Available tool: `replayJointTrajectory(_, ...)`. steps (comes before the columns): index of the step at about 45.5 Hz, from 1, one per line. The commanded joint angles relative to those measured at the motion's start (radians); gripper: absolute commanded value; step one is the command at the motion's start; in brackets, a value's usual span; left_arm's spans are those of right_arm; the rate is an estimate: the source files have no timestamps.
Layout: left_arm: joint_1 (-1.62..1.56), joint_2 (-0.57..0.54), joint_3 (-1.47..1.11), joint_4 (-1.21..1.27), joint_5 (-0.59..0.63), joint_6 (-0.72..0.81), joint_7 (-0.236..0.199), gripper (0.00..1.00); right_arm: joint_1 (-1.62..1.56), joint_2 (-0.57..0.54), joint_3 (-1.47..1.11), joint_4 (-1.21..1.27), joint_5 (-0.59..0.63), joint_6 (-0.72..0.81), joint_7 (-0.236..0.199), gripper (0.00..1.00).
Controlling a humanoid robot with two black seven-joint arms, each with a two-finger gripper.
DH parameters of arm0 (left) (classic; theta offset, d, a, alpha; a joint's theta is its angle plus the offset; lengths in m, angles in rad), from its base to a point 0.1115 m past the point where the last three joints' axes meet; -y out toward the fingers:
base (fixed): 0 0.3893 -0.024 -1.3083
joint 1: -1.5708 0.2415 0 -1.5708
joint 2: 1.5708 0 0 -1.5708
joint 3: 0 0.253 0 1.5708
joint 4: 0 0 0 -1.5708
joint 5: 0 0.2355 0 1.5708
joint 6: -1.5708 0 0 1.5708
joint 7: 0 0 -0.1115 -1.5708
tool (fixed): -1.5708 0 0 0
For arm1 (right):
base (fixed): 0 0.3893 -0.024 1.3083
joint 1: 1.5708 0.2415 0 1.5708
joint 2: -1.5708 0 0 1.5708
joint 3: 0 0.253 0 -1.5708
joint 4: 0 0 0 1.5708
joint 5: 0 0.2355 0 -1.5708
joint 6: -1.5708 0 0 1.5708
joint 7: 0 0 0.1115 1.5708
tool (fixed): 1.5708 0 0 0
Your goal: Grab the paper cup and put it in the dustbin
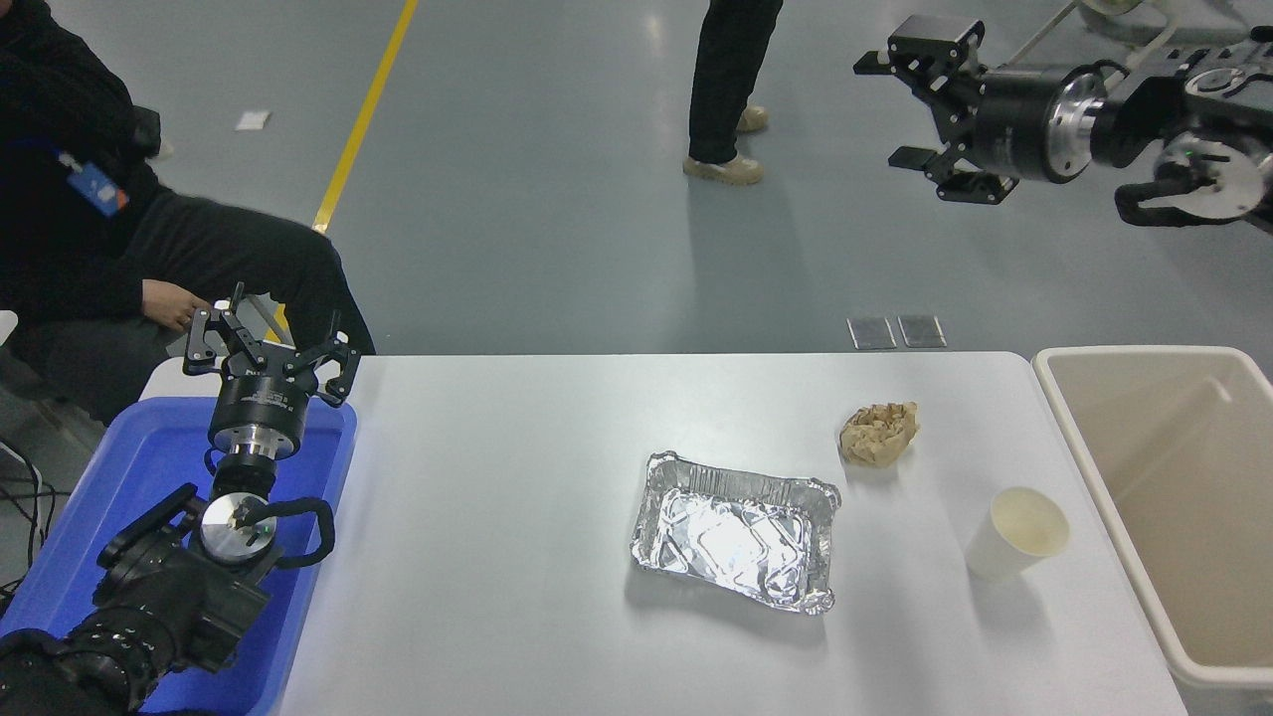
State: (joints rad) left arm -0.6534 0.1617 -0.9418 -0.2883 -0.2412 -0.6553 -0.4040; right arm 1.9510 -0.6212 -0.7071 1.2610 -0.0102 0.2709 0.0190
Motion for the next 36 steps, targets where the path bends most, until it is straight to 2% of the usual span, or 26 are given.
replayJointTrajectory(1,0.0,-0.001,0.002,0.0,-0.001,0.0,0.001,0.99,0.215,0.072,-0.262,0.202,-0.138,0.002,0.002,1.0)
replayJointTrajectory(8,0.0,0.002,0.002,0.0,-0.001,0.0,-0.001,0.99,0.295,0.15,-0.342,0.251,-0.217,0.047,0.002,1.0)
replayJointTrajectory(22,0.0,-0.001,0.002,0.0,0.0,0.0,-0.001,0.99,0.379,0.285,-0.354,0.27,-0.211,0.195,0.002,1.0)
replayJointTrajectory(36,0.0,-0.001,0.002,0.0,-0.001,0.0,-0.001,0.99,0.396,0.316,-0.416,0.409,-0.205,0.32,0.004,1.0)
